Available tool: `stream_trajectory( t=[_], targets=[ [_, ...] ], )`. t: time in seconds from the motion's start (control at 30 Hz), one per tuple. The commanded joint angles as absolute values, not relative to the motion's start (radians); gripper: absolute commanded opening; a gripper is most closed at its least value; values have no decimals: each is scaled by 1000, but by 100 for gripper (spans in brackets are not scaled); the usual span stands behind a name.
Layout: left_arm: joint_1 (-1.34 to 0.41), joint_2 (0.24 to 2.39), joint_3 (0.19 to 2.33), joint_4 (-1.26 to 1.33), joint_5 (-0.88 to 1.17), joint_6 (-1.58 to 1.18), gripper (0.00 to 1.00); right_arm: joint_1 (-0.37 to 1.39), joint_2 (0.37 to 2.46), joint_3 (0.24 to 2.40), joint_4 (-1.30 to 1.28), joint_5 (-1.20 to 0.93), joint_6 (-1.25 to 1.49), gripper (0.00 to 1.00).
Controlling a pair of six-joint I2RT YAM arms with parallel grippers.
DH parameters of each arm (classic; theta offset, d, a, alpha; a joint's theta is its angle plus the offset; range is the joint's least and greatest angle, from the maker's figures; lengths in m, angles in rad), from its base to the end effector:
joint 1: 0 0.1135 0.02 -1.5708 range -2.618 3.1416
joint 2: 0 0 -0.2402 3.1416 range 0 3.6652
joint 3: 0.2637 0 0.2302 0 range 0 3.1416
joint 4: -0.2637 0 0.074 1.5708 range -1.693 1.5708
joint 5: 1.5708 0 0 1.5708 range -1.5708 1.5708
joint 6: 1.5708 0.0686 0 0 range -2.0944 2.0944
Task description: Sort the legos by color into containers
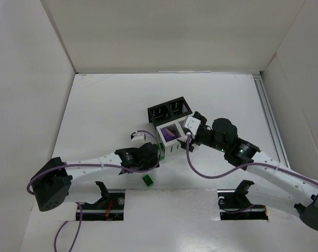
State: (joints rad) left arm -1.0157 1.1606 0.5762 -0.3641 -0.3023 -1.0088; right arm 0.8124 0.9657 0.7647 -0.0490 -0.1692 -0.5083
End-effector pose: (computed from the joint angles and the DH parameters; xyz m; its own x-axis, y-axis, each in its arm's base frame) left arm 0.1354 -0.1796 0.1479 -0.8373 -0.1826 -0.5153 0.0212 0.9310 -0.3643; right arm 0.1638 0.1897 0.2904 0.2542 -0.4292 -0.8667 -0.8059 0.4014 -0.4352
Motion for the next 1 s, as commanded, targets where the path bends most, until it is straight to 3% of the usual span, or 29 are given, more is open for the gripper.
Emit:
stream_trajectory(
  t=[0.0,0.37,0.53,0.63,0.67,0.8,0.9,0.97],
  targets=[
    [-1022,1238,643,-411,-415,-1089,89,805,922,740,-87,-117,-483,99],
    [-1012,1399,699,-405,-482,-1167,60,796,818,716,-164,-35,-451,99],
    [-1003,1439,721,-405,-491,-1167,39,796,776,716,-212,-25,-451,99],
    [-1003,1439,747,-426,-491,-1177,31,796,767,716,-222,-25,-451,99],
    [-1003,1439,759,-440,-491,-1177,24,796,758,716,-222,-25,-451,99],
    [-1003,1388,822,-555,-537,-1210,17,796,727,716,-244,11,-451,99],
    [-1003,1306,888,-643,-601,-1210,17,796,709,716,-272,54,-442,99],
    [-991,1249,926,-641,-638,-1143,22,796,709,716,-293,69,-433,99]
  ],
)
